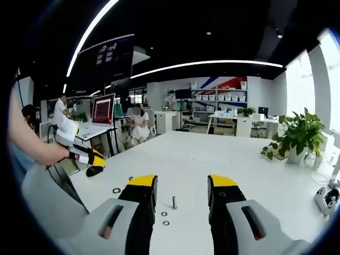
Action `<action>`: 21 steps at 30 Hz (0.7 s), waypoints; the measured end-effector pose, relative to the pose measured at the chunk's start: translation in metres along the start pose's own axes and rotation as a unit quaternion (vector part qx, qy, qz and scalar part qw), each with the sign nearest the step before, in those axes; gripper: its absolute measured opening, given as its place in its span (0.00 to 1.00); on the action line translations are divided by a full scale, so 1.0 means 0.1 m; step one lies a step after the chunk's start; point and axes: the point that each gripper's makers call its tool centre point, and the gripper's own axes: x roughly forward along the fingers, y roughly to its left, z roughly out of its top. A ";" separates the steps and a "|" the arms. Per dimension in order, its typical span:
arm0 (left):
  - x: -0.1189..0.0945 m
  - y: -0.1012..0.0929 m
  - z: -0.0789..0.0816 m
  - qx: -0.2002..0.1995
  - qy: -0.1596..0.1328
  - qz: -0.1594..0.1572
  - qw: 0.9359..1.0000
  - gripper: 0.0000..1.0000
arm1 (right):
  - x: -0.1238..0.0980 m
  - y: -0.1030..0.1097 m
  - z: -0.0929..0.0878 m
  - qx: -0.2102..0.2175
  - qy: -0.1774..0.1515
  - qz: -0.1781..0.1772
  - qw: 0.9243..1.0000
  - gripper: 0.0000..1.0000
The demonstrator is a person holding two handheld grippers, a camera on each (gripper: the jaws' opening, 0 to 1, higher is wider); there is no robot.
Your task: Place the washer onto the threaded stud by aligning its center hole with the stud, sliding it down to the base, and recovering from edge contact or off-axis alignment until the washer reaches the visible bottom stop.
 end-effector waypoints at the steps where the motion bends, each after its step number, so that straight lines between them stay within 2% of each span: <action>1: 0.02 0.00 -0.01 0.000 0.004 -0.002 1.000 0.22 | 0.00 0.00 -0.01 -0.002 0.000 0.001 1.000 0.40; 8: 0.16 0.01 -0.17 -0.005 0.048 -0.018 0.999 0.24 | 0.02 0.03 -0.04 -0.004 0.001 0.005 1.000 0.40; 12: 0.22 0.01 -0.27 0.002 0.073 -0.024 0.997 0.24 | 0.02 -0.05 0.00 0.009 -0.009 -0.002 1.000 0.40; 17: 0.30 0.02 -0.39 0.005 0.107 -0.034 0.994 0.23 | 0.04 -0.14 -0.02 0.017 -0.009 -0.014 1.000 0.40; 21: 0.35 0.04 -0.48 0.011 0.134 -0.042 0.990 0.24 | 0.03 -0.12 -0.03 0.017 -0.009 -0.010 1.000 0.40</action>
